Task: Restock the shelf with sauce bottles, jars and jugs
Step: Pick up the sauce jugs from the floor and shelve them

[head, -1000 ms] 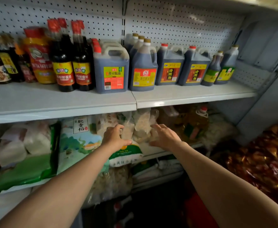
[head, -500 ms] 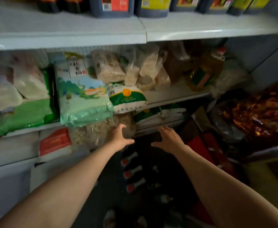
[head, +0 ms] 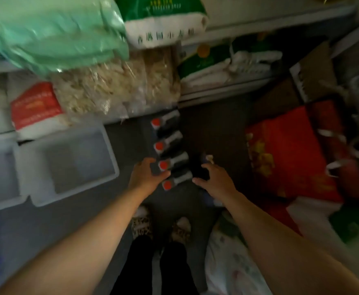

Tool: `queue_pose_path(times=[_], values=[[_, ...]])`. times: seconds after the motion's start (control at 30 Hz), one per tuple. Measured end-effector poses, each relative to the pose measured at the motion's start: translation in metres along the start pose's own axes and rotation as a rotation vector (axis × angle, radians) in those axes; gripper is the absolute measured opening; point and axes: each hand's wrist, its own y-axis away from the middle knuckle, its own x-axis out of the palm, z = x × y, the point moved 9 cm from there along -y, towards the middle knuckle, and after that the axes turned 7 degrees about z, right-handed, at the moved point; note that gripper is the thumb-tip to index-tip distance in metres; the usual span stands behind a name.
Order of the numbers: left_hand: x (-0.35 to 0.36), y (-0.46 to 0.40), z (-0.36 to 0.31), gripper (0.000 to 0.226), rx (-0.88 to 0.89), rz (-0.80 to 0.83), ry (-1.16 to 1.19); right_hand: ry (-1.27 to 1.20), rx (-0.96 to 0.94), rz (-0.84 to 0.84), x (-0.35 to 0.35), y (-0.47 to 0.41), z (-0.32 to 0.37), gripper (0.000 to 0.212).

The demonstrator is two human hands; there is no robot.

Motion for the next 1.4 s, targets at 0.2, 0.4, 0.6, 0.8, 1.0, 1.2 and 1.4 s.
queue_pose_path(times=[0.2,0.4,0.6,0.8,1.0,1.2,1.4], values=[[0.098,-0.074,0.093,0.063,-0.039,0.037,0.122,-0.287,0.041,-0.016,0.073,-0.090,-0.064,0.066],[0.168,-0.139,0.145,0.062,0.070,0.085,0.247,-0.434,-0.047,-0.032,0.132,-0.167,-0.103,0.072],[0.190,-0.178,0.171,0.079,0.103,0.026,0.178,-0.494,-0.126,-0.079,0.158,-0.202,-0.123,0.066],[0.190,-0.193,0.189,0.080,0.202,0.058,0.220,-0.613,-0.172,-0.210,0.175,-0.199,-0.138,0.055],[0.184,-0.207,0.201,0.091,0.269,0.112,0.150,-0.621,-0.185,-0.272,0.199,-0.197,-0.159,0.056],[0.189,-0.214,0.199,0.089,0.345,0.205,0.186,-0.719,-0.294,-0.311,0.202,-0.201,-0.159,0.051],[0.186,-0.220,0.195,0.074,0.361,0.199,0.301,-0.642,-0.300,-0.327,0.194,-0.204,-0.156,0.050]])
